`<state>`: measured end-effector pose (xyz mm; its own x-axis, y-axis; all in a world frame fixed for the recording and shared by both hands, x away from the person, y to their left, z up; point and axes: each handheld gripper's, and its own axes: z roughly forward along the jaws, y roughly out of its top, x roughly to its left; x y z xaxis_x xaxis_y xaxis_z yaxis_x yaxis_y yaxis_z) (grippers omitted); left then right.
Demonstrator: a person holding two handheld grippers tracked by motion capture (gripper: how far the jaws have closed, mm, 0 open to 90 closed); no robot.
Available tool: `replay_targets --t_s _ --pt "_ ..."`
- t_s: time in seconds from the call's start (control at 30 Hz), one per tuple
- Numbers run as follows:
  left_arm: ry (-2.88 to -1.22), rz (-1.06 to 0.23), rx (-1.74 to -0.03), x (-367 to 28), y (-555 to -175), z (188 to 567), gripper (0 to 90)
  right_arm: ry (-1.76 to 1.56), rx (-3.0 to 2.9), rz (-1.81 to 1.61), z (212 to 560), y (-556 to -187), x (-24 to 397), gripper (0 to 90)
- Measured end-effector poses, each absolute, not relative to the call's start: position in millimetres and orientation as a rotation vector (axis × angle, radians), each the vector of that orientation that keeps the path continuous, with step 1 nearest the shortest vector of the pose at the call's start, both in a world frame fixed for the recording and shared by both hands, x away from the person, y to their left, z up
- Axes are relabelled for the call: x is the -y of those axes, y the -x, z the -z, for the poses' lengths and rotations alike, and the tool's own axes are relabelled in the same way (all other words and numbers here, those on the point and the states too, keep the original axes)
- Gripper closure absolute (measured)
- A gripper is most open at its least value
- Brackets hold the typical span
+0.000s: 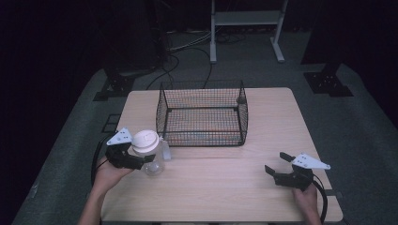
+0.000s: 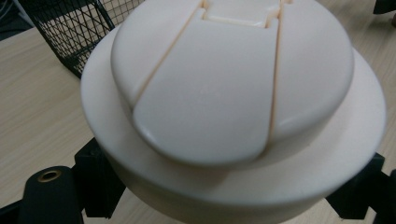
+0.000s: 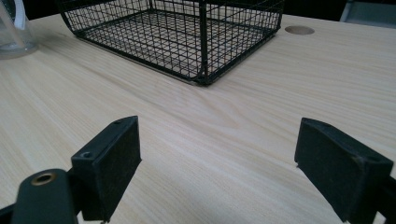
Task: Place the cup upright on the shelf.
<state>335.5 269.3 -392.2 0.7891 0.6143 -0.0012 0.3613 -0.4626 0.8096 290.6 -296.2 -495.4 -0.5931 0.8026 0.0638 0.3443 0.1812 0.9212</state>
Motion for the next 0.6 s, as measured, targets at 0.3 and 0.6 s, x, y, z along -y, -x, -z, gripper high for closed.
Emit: replay_targets --t_s 0.3,0.6 --pt "-2.119 -0.366 -0.658 -254.9 -330.7 376.2 15.4 -1.076 -2.024 -1.399 495.4 -290.6 296.3 13.5" --pt "-2.153 -0.362 -0.575 -227.4 -332.6 352.7 15.4 -1.078 -2.022 -1.403 495.4 -290.7 296.5 13.5"
